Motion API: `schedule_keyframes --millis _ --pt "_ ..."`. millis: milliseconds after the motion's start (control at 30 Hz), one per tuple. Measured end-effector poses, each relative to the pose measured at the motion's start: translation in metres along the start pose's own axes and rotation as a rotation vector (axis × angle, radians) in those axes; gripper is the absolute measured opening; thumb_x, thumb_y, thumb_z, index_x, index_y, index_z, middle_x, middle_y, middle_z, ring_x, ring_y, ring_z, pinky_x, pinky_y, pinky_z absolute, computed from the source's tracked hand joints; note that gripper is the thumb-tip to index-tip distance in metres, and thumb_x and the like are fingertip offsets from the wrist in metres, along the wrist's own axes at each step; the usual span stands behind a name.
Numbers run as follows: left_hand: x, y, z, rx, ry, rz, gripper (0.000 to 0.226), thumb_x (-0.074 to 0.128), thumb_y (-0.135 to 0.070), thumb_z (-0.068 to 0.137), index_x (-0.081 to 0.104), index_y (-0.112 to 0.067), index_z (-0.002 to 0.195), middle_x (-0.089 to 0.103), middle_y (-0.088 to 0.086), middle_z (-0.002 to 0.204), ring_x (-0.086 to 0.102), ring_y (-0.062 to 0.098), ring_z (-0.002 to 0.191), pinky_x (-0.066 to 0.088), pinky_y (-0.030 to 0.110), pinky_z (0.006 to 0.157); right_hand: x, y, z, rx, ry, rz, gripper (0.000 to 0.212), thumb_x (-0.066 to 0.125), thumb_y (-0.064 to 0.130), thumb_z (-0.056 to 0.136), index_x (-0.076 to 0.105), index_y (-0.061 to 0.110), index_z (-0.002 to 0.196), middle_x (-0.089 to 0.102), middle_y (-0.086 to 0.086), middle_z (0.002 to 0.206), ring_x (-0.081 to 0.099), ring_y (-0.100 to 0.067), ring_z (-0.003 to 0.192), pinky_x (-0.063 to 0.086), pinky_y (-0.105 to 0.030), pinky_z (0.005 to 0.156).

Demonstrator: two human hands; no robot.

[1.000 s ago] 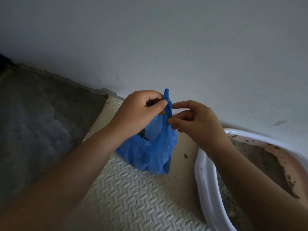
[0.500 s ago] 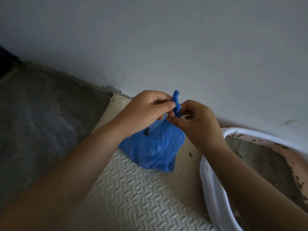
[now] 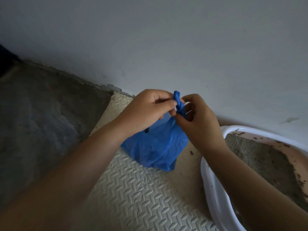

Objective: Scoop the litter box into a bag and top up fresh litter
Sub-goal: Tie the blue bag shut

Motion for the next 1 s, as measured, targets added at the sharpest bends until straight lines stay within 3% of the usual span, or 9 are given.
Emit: schedule_keyframes --millis 100,200,367,433,567,667,767,833,1000 --pt "0.0 -0.002 -0.001 0.009 -0.014 0.015 0.023 0.055 -0.018 0.093 0.07 -0.035 0.088 0.069 -0.005 0.074 0.049 0.001 0.055 0.047 0.025 0.062 -0.002 0.0 -0.001 -0.036 -0.026 -0.034 0.02 0.066 0.014 0.084 0.056 0.022 0.099 0.056 0.011 0.068 0.052 0.0 0.058 0.04 -0.01 0.051" --pt "0.0 -0.004 -0.002 0.01 -0.021 0.035 0.021 0.055 -0.018 0.093 0.072 -0.029 0.087 0.069 -0.005 0.072 0.048 0.012 0.056 0.046 0.033 0.059 0.002 0.002 -0.001 -0.082 -0.01 -0.135 0.008 0.06 0.012 0.085 0.057 0.019 0.087 0.047 0.01 0.06 0.045 -0.005 0.053 0.034 -0.011 0.05" --pt "0.0 -0.005 -0.002 0.004 -0.028 0.048 0.022 0.055 -0.017 0.092 0.074 -0.026 0.087 0.068 -0.006 0.068 0.049 0.018 0.057 0.048 0.041 0.059 0.003 0.007 -0.001 -0.139 -0.017 -0.196 0.037 0.057 0.006 0.082 0.038 0.028 0.059 0.036 0.008 0.058 0.036 -0.007 0.051 0.03 -0.014 0.051" --pt "-0.002 -0.004 -0.002 -0.006 -0.041 0.03 0.024 0.055 -0.017 0.092 0.072 -0.03 0.081 0.068 -0.006 0.07 0.049 0.011 0.055 0.048 0.033 0.059 0.003 0.004 0.001 -0.116 0.014 -0.137 0.035 0.057 0.006 0.084 0.046 0.029 0.06 0.042 0.005 0.06 0.04 -0.006 0.054 0.032 -0.014 0.051" --pt "-0.002 -0.002 -0.002 -0.014 -0.03 0.018 0.022 0.054 -0.017 0.092 0.073 -0.027 0.085 0.068 -0.007 0.069 0.049 0.0 0.053 0.045 0.017 0.059 0.001 -0.001 0.003 -0.09 0.097 -0.081 0.013 0.061 0.014 0.087 0.064 0.013 0.075 0.053 -0.001 0.066 0.046 -0.009 0.059 0.036 -0.017 0.054" --pt "-0.003 -0.002 -0.002 -0.01 -0.038 0.015 0.024 0.054 -0.014 0.091 0.073 -0.024 0.081 0.066 -0.008 0.066 0.049 -0.002 0.051 0.044 0.013 0.057 -0.002 -0.005 0.004 -0.059 0.139 -0.01 0.003 0.068 0.02 0.084 0.069 0.021 0.081 0.064 0.005 0.074 0.059 -0.007 0.067 0.045 -0.016 0.06" --pt "-0.004 -0.004 -0.002 -0.009 -0.045 0.018 0.027 0.054 -0.013 0.091 0.071 -0.026 0.075 0.063 -0.013 0.059 0.05 -0.003 0.05 0.04 0.009 0.054 -0.006 -0.005 0.005 -0.069 0.186 0.052 0.013 0.073 0.021 0.079 0.067 0.032 0.082 0.066 0.009 0.083 0.065 -0.007 0.078 0.051 -0.015 0.07" --pt "-0.004 -0.004 -0.002 -0.005 -0.041 0.032 0.028 0.054 -0.014 0.092 0.069 -0.029 0.073 0.063 -0.014 0.058 0.05 -0.003 0.05 0.04 0.009 0.054 -0.008 -0.002 0.005 -0.129 0.223 0.01 0.014 0.075 0.02 0.077 0.067 0.028 0.085 0.065 0.009 0.085 0.065 -0.005 0.079 0.051 -0.013 0.072" --pt "-0.002 0.001 -0.002 -0.018 -0.039 0.031 0.022 0.054 -0.015 0.092 0.074 -0.022 0.088 0.069 -0.004 0.071 0.05 -0.003 0.053 0.044 0.013 0.058 -0.009 -0.002 0.007 -0.188 0.319 -0.144 0.019 0.077 0.026 0.073 0.059 0.026 0.079 0.058 0.008 0.085 0.061 -0.002 0.078 0.049 -0.01 0.07"
Point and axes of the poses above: each hand's wrist, its own z-axis towards the middle knuckle, its own x-axis out of the palm, y = z × x, the point moved 8 cm from there along z, towards the middle knuckle
